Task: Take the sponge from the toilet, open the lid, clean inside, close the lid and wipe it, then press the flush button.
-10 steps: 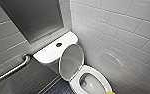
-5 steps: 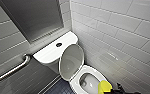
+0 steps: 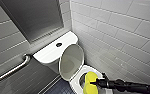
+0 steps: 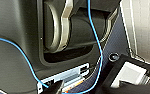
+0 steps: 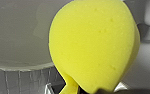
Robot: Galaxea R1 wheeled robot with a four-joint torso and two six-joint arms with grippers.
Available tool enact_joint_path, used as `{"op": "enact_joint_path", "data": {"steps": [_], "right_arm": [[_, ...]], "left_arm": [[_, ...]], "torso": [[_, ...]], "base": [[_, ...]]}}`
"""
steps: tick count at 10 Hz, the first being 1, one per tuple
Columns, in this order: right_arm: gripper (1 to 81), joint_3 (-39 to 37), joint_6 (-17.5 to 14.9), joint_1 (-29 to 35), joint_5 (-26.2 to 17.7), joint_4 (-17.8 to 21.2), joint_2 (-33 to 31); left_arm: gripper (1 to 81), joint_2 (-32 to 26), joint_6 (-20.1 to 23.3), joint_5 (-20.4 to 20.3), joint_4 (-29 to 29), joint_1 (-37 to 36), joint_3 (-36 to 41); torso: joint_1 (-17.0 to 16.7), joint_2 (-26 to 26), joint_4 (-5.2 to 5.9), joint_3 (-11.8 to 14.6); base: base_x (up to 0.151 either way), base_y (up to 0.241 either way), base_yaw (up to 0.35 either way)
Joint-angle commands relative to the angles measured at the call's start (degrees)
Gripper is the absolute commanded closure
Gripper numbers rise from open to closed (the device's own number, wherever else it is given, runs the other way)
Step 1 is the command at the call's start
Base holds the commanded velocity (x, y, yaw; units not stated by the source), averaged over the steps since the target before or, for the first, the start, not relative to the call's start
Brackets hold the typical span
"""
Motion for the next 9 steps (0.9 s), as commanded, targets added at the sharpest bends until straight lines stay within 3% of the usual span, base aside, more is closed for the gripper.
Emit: {"op": "enact_joint_path", "data": {"steps": [1,6,9], "right_arm": [[81.1,-12.3,0.6,7.5,-5.0,2.7,11.9],[81.1,-37.0,0.7,9.9,-5.1,3.1,31.3],[81.1,-40.1,0.7,8.6,-5.1,2.3,35.1]], "left_arm": [[1.0,-0.4,0.3,1.4,0.3,2.2,0.3],[1.0,0.0,0.2,1.4,-0.1,2.1,-0.4],[1.0,0.2,0.1,1.4,-0.2,2.1,-0.9]], "torso": [[0.0,0.0,0.00,0.0],[0.0,0.0,0.00,0.0],[0.0,0.0,0.00,0.0]], "base": [[0.000,0.000,0.000],[0.000,0.000,0.000],[0.000,0.000,0.000]]}}
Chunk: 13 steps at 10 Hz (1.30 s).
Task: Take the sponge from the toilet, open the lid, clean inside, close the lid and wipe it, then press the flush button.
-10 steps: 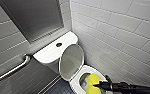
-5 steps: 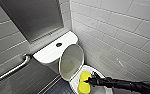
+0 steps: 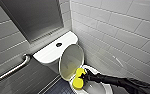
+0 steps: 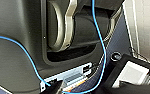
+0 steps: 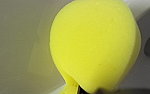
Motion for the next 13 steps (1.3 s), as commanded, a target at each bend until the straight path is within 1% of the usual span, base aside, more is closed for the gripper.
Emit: {"op": "enact_joint_path", "data": {"steps": [1,3,6,8,9,10,11,13], "right_arm": [[81.1,-2.6,-0.4,4.7,-1.4,0.3,5.9],[81.1,-0.5,-0.3,0.8,-1.4,-2.5,4.4],[81.1,1.9,-0.5,-5.4,-1.4,-3.0,-1.2],[81.1,9.5,-0.4,-8.0,-1.4,-3.5,-7.4],[81.1,13.5,-0.4,-8.2,-1.8,-3.8,-10.8],[81.1,17.6,-0.1,-8.4,-3.9,-3.9,-14.0],[81.1,21.1,0.0,-8.4,-4.5,-3.9,-16.8],[81.1,24.5,0.0,-9.0,-5.0,-4.0,-20.6]], "left_arm": [[1.0,-0.4,0.1,1.4,-0.1,2.2,0.7],[1.0,-0.4,0.1,1.4,0.0,2.2,0.7],[1.0,-0.6,0.1,1.3,0.2,2.2,0.8],[1.0,-0.4,0.1,1.3,0.4,2.2,0.8],[1.0,-0.4,0.1,1.3,0.5,2.2,0.9],[1.0,-0.4,0.2,1.3,0.6,2.2,1.0],[1.0,-0.4,0.2,1.3,0.6,2.2,1.1],[1.0,-0.5,0.2,1.3,0.7,2.2,1.2]], "torso": [[0.0,0.0,0.00,0.0],[0.0,0.0,0.00,0.0],[0.0,0.0,0.00,0.0],[0.0,0.0,0.00,0.0],[0.0,0.0,0.00,0.0],[0.0,0.0,0.00,0.0],[0.0,0.0,0.00,0.0],[0.0,0.0,0.00,0.0]], "base": [[0.000,0.000,0.000],[0.000,0.000,0.000],[0.000,0.000,0.000],[0.000,0.000,0.000],[0.000,0.000,0.000],[0.000,0.000,0.000],[0.000,0.000,0.000],[0.000,0.000,0.000]]}}
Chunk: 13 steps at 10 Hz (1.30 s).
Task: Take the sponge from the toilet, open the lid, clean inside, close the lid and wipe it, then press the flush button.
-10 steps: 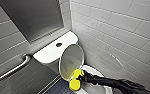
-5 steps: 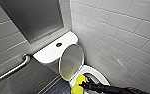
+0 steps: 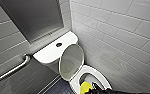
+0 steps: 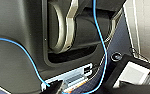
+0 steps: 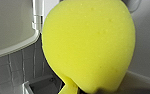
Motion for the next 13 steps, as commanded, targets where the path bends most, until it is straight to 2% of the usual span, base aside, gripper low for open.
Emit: {"op": "enact_joint_path", "data": {"steps": [1,4,7,10,12,13], "right_arm": [[81.1,8.4,0.2,2.3,-6.6,-1.1,-7.2],[81.1,13.9,0.3,1.2,-7.0,-1.1,-15.9],[81.1,15.3,0.3,-1.4,-6.3,-1.0,-22.1],[81.1,14.1,0.4,-3.9,-6.1,-1.0,-24.0],[81.1,11.9,0.5,-6.0,-5.7,-0.7,-25.9],[81.1,12.0,0.4,-7.5,-5.5,-0.7,-27.4]], "left_arm": [[1.0,-0.6,0.2,1.3,0.6,2.3,1.3],[1.0,-0.5,0.3,1.3,0.7,2.1,1.4],[1.0,-0.9,0.3,1.1,0.6,1.5,1.4],[1.0,-2.4,0.2,-3.2,0.5,1.2,1.4],[1.0,-3.3,0.1,-3.9,0.5,0.0,1.6],[1.0,-4.6,-0.1,-6.0,0.5,-0.8,2.6]], "torso": [[0.0,0.0,0.00,0.0],[0.0,0.0,0.00,0.0],[0.0,0.0,0.00,0.0],[0.0,0.0,0.00,0.0],[0.0,0.0,0.00,0.0],[0.0,0.0,0.00,0.0]], "base": [[0.000,0.000,0.000],[0.000,0.000,0.000],[0.000,0.000,0.000],[0.000,0.000,0.000],[0.000,0.000,0.000],[0.000,0.000,0.000]]}}
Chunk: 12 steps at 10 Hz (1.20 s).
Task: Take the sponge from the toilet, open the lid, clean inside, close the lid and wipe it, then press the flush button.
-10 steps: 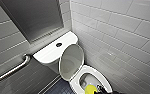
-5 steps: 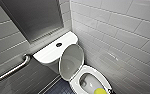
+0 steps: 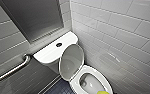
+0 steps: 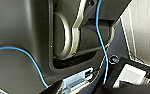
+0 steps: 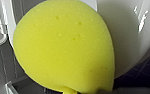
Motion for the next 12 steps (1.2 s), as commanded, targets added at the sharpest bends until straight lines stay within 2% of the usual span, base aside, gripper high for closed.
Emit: {"op": "enact_joint_path", "data": {"steps": [1,4,5,7,12], "right_arm": [[81.1,-0.9,0.2,-1.1,-7.8,-0.2,-6.5],[81.1,-3.6,-0.1,-3.8,-7.3,-0.3,-5.8],[81.1,-3.8,-0.1,-4.1,-7.4,-0.3,-5.9],[81.1,-4.5,-0.2,-5.7,-7.4,-0.4,-5.8],[81.1,-11.4,-0.7,-13.8,-7.2,-1.1,-0.8]], "left_arm": [[1.0,-3.4,-0.1,-2.6,0.5,-0.3,3.7],[1.0,-6.5,-0.2,-2.7,0.3,-2.5,7.8],[1.0,-7.3,-0.2,-2.7,0.4,-3.0,8.7],[1.0,-8.8,-0.2,-2.9,0.3,-4.5,10.3],[1.0,-9.6,-0.5,-2.8,-0.1,-7.3,11.5]], "torso": [[0.0,0.0,0.00,0.0],[0.0,0.0,0.00,0.0],[-3.7,5.7,0.00,0.0],[-4.4,6.9,0.00,0.0],[-10.7,16.8,0.00,0.0]], "base": [[0.000,0.000,0.000],[0.000,0.000,0.000],[0.000,0.000,0.000],[0.000,0.000,0.000],[0.000,0.000,0.000]]}}
